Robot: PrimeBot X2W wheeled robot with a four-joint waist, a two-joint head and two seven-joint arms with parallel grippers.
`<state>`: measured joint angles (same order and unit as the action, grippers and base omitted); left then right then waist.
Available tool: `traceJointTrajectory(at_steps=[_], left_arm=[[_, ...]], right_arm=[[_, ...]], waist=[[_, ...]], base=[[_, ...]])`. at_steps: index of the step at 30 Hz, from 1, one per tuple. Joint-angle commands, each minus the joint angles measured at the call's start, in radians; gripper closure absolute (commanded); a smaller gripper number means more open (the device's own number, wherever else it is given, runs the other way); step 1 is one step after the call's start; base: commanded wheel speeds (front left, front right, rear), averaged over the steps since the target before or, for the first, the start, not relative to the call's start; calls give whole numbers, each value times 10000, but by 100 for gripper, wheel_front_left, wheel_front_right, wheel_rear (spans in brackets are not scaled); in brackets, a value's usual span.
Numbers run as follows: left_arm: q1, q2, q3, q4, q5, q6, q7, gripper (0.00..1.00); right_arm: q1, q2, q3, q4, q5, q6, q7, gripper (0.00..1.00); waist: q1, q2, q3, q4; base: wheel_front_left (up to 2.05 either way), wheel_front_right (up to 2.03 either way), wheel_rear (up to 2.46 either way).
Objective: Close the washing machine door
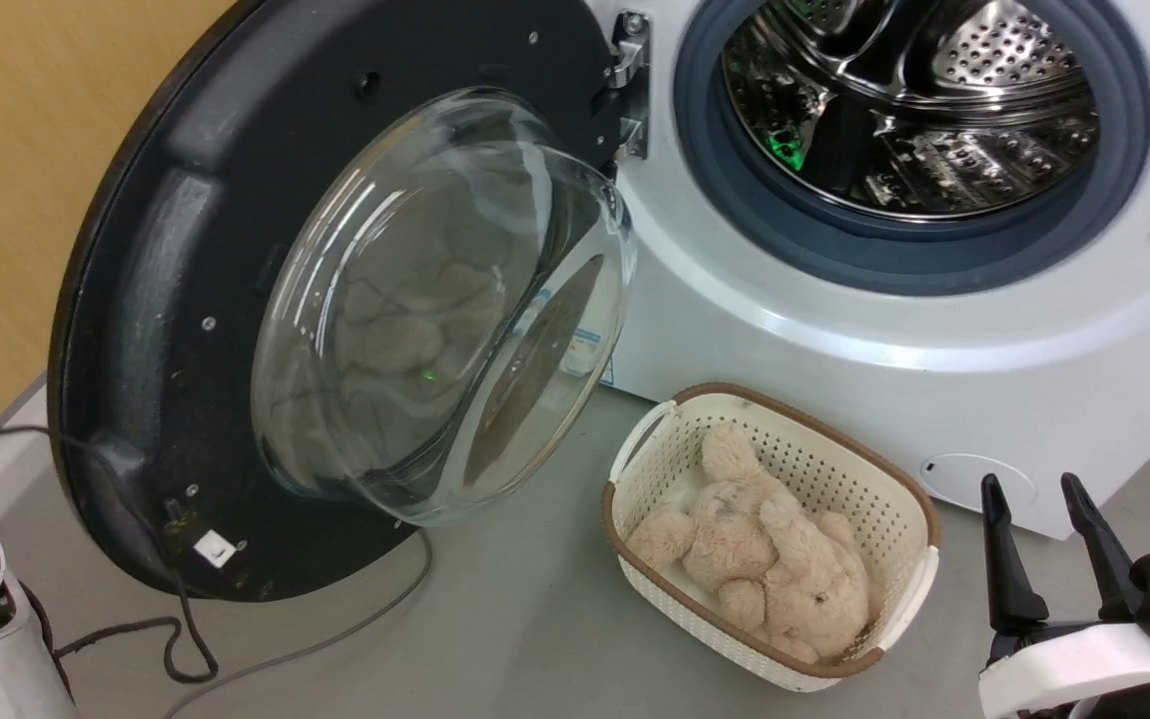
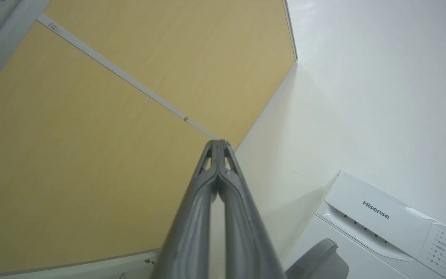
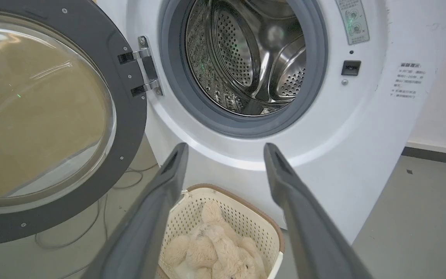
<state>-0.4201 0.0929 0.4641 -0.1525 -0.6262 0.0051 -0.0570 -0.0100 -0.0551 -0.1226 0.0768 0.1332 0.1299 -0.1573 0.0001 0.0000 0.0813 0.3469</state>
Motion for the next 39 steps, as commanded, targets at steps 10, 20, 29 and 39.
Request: traceJointTrajectory(at_steps=[10,20,29,39], left_arm=[[-310,-34,1390,2178,-3038,191,1578,100],[185,-160,1361,4002,-4929,-830,3720,100],[630,-258,690,4514,-6047,-1170,5310,100],[1625,-376,-988,3055,-7810,-1283,7211,100]], right_arm=[[-276,35,-259,154,161,6,-300,0],[-316,39,-520,188,261,6,-509,0],[-357,43,-693,223,418,7,-696,0],[-446,47,-911,381,622,7,-905,0]], waist=[[0,0,162,469],[0,0,336,895],[0,0,439,1270],[-1,0,580,1721]], base=[[0,0,0],[0,0,0],[0,0,0],[0,0,0]])
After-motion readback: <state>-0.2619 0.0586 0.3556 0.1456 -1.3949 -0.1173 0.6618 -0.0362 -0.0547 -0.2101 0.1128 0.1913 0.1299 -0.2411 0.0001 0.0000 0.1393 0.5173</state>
